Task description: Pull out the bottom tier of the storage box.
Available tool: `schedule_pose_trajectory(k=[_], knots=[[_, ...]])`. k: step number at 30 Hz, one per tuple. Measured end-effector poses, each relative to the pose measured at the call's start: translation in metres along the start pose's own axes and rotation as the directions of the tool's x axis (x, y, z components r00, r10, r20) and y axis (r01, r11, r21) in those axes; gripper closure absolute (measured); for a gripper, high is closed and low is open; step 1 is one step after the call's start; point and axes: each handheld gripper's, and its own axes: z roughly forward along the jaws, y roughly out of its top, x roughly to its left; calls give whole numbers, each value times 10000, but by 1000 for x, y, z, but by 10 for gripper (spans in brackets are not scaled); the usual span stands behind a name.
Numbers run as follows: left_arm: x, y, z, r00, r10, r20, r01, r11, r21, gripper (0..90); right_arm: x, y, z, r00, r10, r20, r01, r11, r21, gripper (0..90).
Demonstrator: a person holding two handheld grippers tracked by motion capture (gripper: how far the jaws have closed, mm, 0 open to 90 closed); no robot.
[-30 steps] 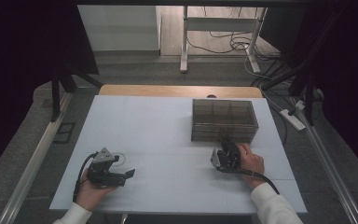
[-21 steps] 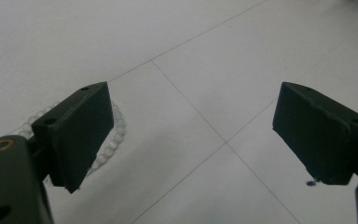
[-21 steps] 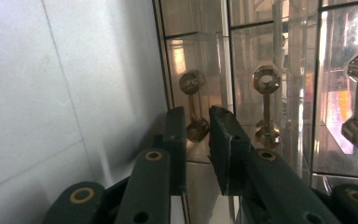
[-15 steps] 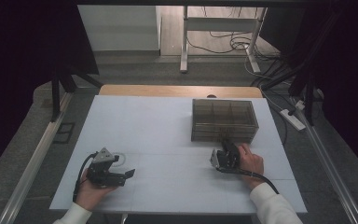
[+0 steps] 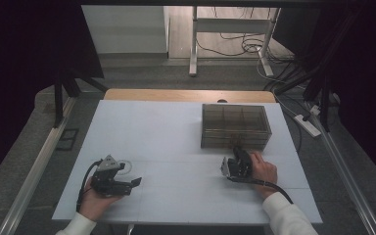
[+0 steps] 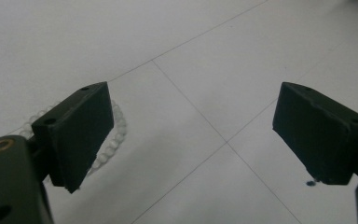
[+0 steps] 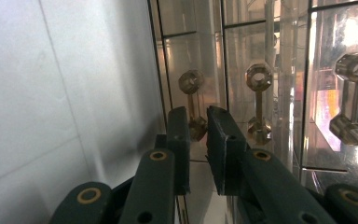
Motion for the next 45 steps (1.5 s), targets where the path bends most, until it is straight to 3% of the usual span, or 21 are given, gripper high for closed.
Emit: schedule_pose_trajectory(k=[27,31,36,41,45], knots=[[0,0,0,10000,-25,8,25,10000,-17,119,5,-1,-10,9999,-28,-120,28,10000,-51,775],[0,0,0,10000,-13,18,13,10000,-4,119,5,-1,-11,9999,41,-141,-42,10000,-78,757],[0,0,0,10000,-11,13,11,10000,-10,119,1,-3,-15,9981,537,-304,-545,9982,-255,693],[0,0,0,10000,-18,8,18,10000,-25,119,-6,-8,-21,9858,1445,-852,-1483,9882,-394,630],[0,0,0,10000,-17,13,17,10000,-24,119,-15,-14,-28,9530,2643,-1480,-2749,9598,-560,572]])
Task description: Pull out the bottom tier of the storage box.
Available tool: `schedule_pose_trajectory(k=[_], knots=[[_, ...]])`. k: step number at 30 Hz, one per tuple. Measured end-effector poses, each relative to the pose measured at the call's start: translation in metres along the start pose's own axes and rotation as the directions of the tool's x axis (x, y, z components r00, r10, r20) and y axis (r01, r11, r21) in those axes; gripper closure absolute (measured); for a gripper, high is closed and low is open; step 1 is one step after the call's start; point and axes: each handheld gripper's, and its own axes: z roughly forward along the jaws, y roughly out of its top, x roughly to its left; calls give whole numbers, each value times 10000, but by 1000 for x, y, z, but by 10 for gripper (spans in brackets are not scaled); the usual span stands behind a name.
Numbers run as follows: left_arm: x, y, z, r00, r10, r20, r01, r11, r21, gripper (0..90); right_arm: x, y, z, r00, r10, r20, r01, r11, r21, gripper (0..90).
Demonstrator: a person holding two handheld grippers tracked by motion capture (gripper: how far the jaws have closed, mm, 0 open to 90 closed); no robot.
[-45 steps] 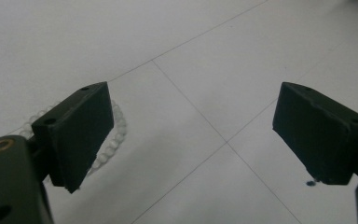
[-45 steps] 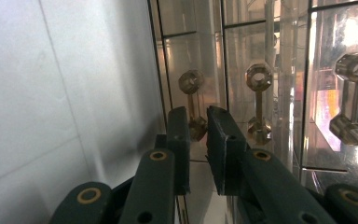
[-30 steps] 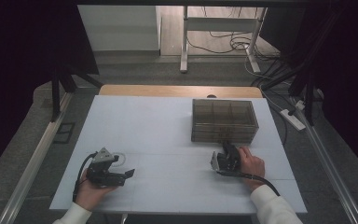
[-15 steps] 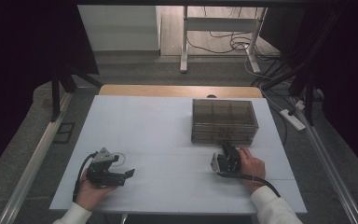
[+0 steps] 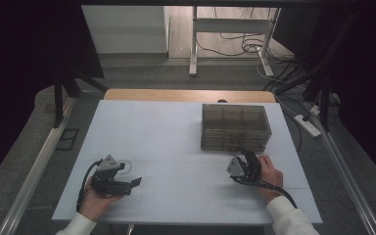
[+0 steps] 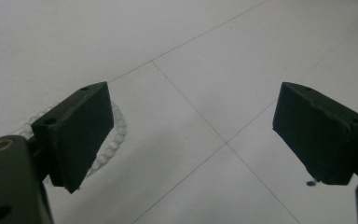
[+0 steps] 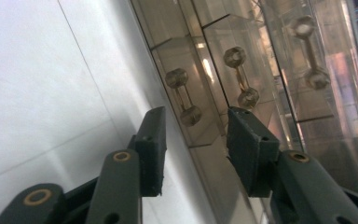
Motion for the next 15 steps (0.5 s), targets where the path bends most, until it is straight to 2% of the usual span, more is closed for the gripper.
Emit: schedule_pose_trajectory(k=[1,4,6,7,10,11,12,13,14,15], knots=[[0,0,0,10000,7,2,-7,10000,-10,119,-2,-1,-2,9998,140,-135,-141,9999,-71,555],[-1,1,0,10000,16,-3,-16,10000,-33,119,-9,-3,-8,9918,1068,-698,-1091,9935,-311,491],[-1,1,0,10000,56,-6,-56,10000,-55,119,-13,-5,-12,9738,1874,-1287,-1951,9795,-500,463],[-1,1,0,10000,73,0,-73,9999,-71,119,-16,-7,-14,9622,2201,-1605,-2316,9711,-568,442],[-2,2,0,9999,102,23,-101,9999,-104,119,-22,-11,-20,9189,3101,-2438,-3350,9398,-671,407],[-2,2,0,9999,122,28,-122,9999,-121,119,-23,-13,-21,9061,3352,-2582,-3645,9283,-741,398],[-2,2,0,9999,128,29,-128,9998,-129,119,-24,-14,-23,8942,3539,-2741,-3862,9196,-727,391],[-2,3,0,9999,132,29,-131,9998,-142,119,-26,-15,-24,8874,3664,-2797,-3982,9150,-648,387],[-2,3,0,9999,136,40,-135,9998,-145,119,-27,-18,-25,8650,3972,-3065,-4369,8967,-711,384],[-3,3,0,9999,143,45,-142,9998,-143,119,-29,-19,-26,8534,4164,-3135,-4565,8874,-640,381]])
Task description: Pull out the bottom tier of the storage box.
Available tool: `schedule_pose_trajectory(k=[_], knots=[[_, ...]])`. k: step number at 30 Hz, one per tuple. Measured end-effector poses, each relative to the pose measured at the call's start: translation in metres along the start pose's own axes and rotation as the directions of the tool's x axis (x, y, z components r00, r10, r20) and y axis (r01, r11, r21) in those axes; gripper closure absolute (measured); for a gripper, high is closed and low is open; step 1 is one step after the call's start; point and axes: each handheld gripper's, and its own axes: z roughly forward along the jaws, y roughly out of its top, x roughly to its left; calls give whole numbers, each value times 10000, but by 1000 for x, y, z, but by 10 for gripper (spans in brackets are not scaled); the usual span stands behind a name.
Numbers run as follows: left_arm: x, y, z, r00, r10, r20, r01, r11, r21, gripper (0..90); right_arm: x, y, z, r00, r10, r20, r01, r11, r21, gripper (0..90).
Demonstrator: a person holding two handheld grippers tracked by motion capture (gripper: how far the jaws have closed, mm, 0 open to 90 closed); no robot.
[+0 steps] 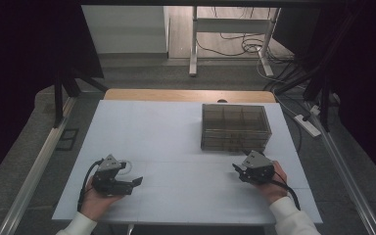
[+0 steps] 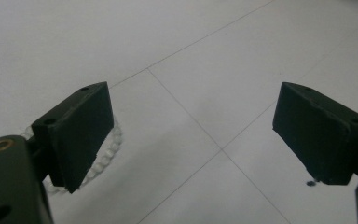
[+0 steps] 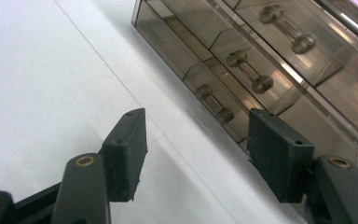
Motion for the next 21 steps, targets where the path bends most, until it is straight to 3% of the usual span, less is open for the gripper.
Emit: schedule_pose_trajectory(k=[4,8,21], knots=[[-1,2,1,10000,36,28,-36,10000,-24,119,-5,-4,-4,9967,713,-396,-722,9971,-223,366],[-4,7,5,9999,101,116,-100,9999,-48,121,-10,-10,-10,9881,1342,-751,-1374,9897,-398,359],[-15,26,21,9986,332,402,-331,9994,-34,121,-23,-31,-31,9768,2003,-754,-2038,9781,-421,337]])
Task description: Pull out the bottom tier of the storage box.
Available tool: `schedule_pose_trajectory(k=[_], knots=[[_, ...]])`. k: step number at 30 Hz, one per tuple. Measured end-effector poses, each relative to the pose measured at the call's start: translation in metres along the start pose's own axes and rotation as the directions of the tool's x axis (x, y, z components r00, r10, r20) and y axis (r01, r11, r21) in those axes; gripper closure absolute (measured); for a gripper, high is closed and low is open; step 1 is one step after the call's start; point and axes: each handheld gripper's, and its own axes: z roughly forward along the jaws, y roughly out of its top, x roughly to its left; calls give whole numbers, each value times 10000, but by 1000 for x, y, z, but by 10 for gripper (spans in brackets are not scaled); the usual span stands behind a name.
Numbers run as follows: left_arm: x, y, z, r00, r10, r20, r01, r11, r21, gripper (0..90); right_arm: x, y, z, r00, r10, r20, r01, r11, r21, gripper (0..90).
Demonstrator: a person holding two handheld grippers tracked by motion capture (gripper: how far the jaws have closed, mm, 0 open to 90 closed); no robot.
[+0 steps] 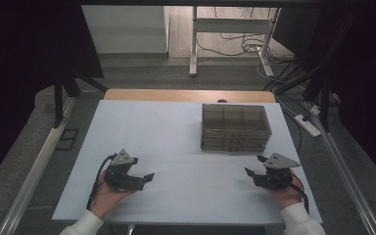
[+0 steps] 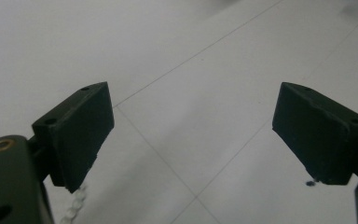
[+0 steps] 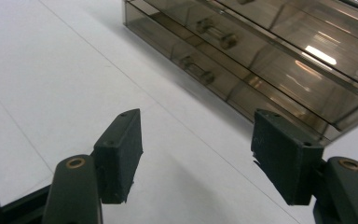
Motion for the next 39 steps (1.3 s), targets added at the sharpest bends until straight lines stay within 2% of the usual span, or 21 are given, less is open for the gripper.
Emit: schedule_pose_trajectory(k=[15,32,39], knots=[[-9,19,19,9992,372,176,-375,9992,139,124,-14,-3,-8,9990,375,228,-372,9993,-98,330],[-25,45,50,9951,789,596,-812,9960,380,132,-23,-5,-4,9982,472,366,-482,9984,278,316],[-27,52,61,9946,765,707,-795,9960,408,137,-26,-5,-3,9979,473,439,-492,9979,419,313]])
